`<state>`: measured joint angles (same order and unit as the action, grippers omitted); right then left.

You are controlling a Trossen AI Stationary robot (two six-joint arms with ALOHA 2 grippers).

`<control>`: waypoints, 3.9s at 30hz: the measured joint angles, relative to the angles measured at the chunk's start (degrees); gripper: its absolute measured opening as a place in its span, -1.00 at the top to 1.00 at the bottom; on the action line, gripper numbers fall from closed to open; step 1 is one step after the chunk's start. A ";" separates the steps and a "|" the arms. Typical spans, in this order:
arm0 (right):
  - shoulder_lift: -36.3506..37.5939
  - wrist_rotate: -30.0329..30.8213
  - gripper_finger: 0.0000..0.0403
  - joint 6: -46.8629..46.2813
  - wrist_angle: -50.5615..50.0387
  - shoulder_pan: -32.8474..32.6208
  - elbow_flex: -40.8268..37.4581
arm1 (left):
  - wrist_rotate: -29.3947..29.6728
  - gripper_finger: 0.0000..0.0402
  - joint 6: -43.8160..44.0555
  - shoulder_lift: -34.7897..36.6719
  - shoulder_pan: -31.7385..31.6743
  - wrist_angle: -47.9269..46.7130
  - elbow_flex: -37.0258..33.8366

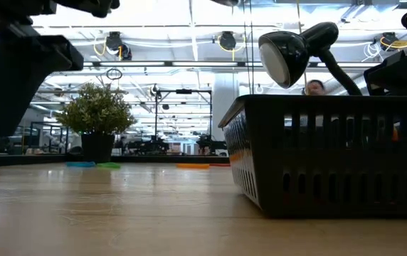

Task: Pick and place rubber bands into bin
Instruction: Put the bottom red rubber band into the black bin

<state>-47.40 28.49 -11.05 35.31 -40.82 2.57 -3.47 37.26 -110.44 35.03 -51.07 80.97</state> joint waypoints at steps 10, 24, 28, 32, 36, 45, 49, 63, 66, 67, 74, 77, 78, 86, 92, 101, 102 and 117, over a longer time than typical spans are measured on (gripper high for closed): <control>0.00 0.00 0.42 0.00 -0.21 0.00 0.01 | -3.82 -0.20 1.59 -3.89 0.00 2.01 -0.02; 0.00 0.00 0.42 -0.20 -0.43 0.00 0.00 | -2.53 0.42 2.57 -4.36 0.00 2.10 -0.02; 0.00 0.00 0.42 -0.20 -0.45 0.00 0.00 | -3.26 0.50 2.55 -5.07 0.00 3.04 -0.02; 0.00 0.00 0.42 -0.20 -0.44 0.00 0.00 | -4.48 0.51 2.22 -5.83 0.00 4.37 -0.02; 0.00 0.00 0.42 -0.20 -0.78 0.00 0.01 | -4.68 0.52 1.75 -6.65 0.04 4.43 -0.02; -0.04 0.00 0.42 -0.20 -0.91 0.00 0.01 | -4.69 0.72 -1.62 -6.13 0.00 4.23 -0.09; -0.04 0.00 0.42 -0.20 -0.87 0.00 0.02 | -6.64 0.95 -3.77 -6.13 -0.42 4.26 -0.09; -0.04 0.01 0.42 -0.20 -0.87 0.00 0.00 | -7.07 0.98 -0.98 0.33 -1.73 0.13 -0.09; -0.04 0.02 0.42 -0.20 -0.98 0.00 0.01 | -3.89 0.98 0.04 4.23 -1.68 0.15 -0.09; -0.04 0.02 0.42 -0.20 -0.87 0.00 0.01 | -2.86 0.98 0.61 5.66 -1.66 0.22 -0.09; -0.02 0.02 0.42 -0.20 -0.89 0.00 0.00 | 4.96 0.99 1.49 14.79 -1.57 0.34 -0.09; -0.02 0.02 0.42 -0.20 -0.90 0.00 0.02 | 7.07 0.99 0.93 17.79 -1.57 0.33 -0.09; -0.03 0.02 0.42 -0.20 -0.94 0.01 0.01 | 8.09 0.99 0.44 18.63 -1.57 0.37 -0.09; -0.04 0.02 0.42 -0.18 -0.92 0.00 0.02 | 13.83 0.99 -6.44 22.58 -2.70 5.83 -0.07; -0.02 0.16 0.42 -0.04 -0.78 0.00 0.00 | 12.46 0.99 -17.36 22.00 -5.44 19.04 -0.04; -0.02 0.24 0.42 -0.02 -0.81 0.00 0.02 | 10.53 0.98 -29.25 18.84 -9.42 32.99 -0.04; -0.02 0.24 0.42 -0.02 -0.83 0.00 0.00 | 9.70 0.99 -30.76 18.09 -9.74 34.30 -0.04; -0.02 0.24 0.42 -0.10 -0.83 0.02 0.00 | 1.05 0.98 -40.34 5.52 -13.40 49.96 -0.04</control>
<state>-47.42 28.73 -11.14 34.48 -40.80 2.57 -2.42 -3.08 -104.92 21.63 -1.11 80.93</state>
